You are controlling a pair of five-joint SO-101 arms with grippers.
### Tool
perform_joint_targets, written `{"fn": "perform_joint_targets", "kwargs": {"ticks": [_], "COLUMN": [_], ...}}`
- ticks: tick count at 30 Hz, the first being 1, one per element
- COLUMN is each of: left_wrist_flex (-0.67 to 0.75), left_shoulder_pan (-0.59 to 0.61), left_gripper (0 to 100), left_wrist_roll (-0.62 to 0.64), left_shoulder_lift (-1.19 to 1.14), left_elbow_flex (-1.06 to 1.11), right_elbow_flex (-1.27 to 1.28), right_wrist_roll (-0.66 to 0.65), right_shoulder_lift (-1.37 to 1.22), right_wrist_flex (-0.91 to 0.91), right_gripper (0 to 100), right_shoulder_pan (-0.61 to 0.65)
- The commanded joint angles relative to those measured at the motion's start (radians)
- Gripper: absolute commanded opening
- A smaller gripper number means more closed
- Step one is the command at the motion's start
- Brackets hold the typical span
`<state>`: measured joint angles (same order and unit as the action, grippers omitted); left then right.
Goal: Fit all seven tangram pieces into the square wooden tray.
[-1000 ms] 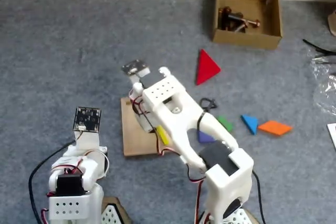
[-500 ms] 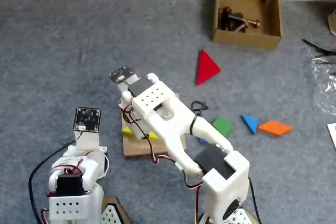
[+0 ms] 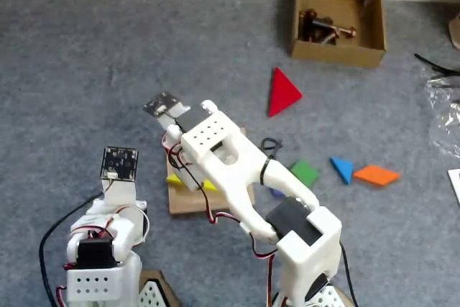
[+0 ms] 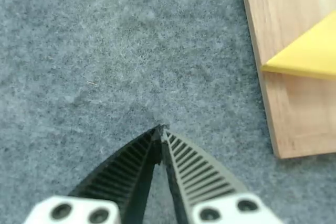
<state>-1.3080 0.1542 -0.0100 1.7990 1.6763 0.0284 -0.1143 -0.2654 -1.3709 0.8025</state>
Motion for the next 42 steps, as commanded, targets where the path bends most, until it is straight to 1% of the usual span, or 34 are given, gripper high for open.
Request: {"fn": "perform_joint_targets", "kwargs": {"ticks": [1,3,7,9,10,11,14,17,24,35,42], "left_wrist_flex": [-0.005,-0.005,-0.005,-0.005,-0.005,-0.005,-0.005,-0.005,-0.005,-0.005,-0.005], "left_shoulder_pan": [0.01,0.01,0.01,0.01,0.01,0.01,0.01,0.01,0.01,0.01,0.01], "left_gripper": [1,1,1,1,1,1,1,1,1,1,1], "left_wrist_roll": [0.005,0.005,0.005,0.005,0.005,0.005,0.005,0.005,0.005,0.005,0.005], "left_shoulder_lift": [-0.002,-0.002,-0.002,-0.002,-0.002,-0.002,-0.002,-0.002,-0.002,-0.002,-0.002], "left_elbow_flex": [0.021,0.021,0.021,0.021,0.021,0.021,0.021,0.021,0.021,0.021,0.021], "right_elbow_flex": [-0.005,-0.004,0.001,0.03,0.048,0.067,0.13,0.168,0.182,0.182,0.183], "right_wrist_roll": [-0.02,-0.025,-0.133,-0.146,-0.146,-0.146,-0.146,-0.146,-0.143,-0.141,-0.141], "right_shoulder_lift": [0.056,0.056,0.053,0.054,0.054,0.054,0.059,0.059,0.059,0.054,0.054], "right_wrist_flex": [0.073,0.11,0.176,0.216,0.243,0.269,0.36,0.409,0.404,0.213,0.143], "right_gripper": [8.7,8.7,7.4,1.0,0.0,1.2,0.3,0.3,0.3,0.4,0.4], "right_shoulder_pan": [-0.015,-0.016,-0.012,-0.012,-0.013,-0.015,-0.015,-0.015,-0.015,-0.015,-0.012]}}
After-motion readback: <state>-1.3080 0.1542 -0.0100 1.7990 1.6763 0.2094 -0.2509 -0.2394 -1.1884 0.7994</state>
